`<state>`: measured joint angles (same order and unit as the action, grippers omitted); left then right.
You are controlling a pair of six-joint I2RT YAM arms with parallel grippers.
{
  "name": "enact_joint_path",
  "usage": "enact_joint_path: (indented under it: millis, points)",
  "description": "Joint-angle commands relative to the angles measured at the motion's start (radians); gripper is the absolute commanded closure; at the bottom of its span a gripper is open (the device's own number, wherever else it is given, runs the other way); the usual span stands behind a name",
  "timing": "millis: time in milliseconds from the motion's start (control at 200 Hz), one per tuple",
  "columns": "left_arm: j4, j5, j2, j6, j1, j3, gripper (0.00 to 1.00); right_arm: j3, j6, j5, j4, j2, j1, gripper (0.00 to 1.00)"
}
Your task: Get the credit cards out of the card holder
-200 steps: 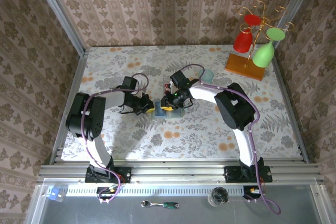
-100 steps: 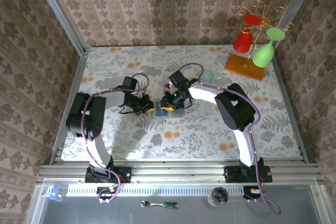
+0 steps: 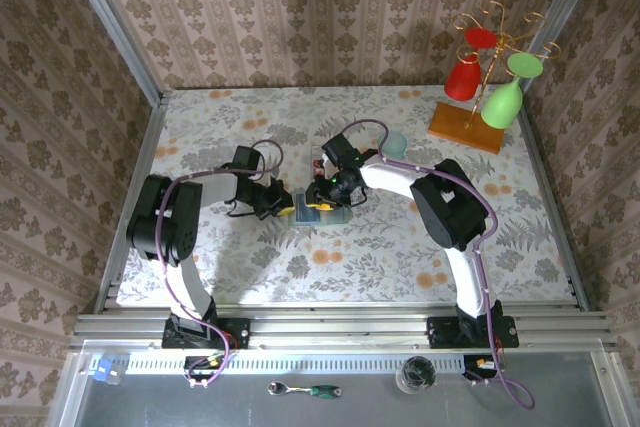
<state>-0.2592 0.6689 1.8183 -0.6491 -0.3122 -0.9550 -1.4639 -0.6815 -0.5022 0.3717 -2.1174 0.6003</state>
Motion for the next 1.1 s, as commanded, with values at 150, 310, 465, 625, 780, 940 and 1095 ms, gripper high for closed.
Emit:
enact_joint_path:
  millis: [150,310,465,625,780,940,1095]
  points:
    - [-0.072,-0.019,-0.063,0.016,0.002,-0.041,0.93,0.031,-0.013,-0.021,-0.040,0.069,-0.004,0.66]
    - [-0.060,-0.014,-0.052,0.008,-0.018,-0.043,0.94,0.035,-0.016,-0.008,-0.025,0.070,-0.008,0.66]
    - [-0.034,-0.004,-0.029,-0.001,-0.027,-0.038,0.94,0.040,-0.018,-0.004,-0.015,0.063,-0.011,0.67]
    - [-0.014,0.005,-0.012,-0.002,-0.027,-0.027,0.94,0.045,-0.020,-0.005,-0.017,0.062,-0.011,0.67]
    - [-0.023,-0.003,0.003,0.006,-0.026,-0.019,0.94,0.042,-0.021,-0.019,-0.025,0.052,-0.012,0.67]
    - [-0.033,-0.019,0.013,0.021,-0.019,-0.005,0.94,0.036,-0.027,-0.038,-0.040,0.038,-0.011,0.67]
    - [-0.029,-0.019,0.012,0.024,-0.014,0.008,0.95,0.032,-0.027,-0.043,-0.041,0.027,-0.011,0.67]
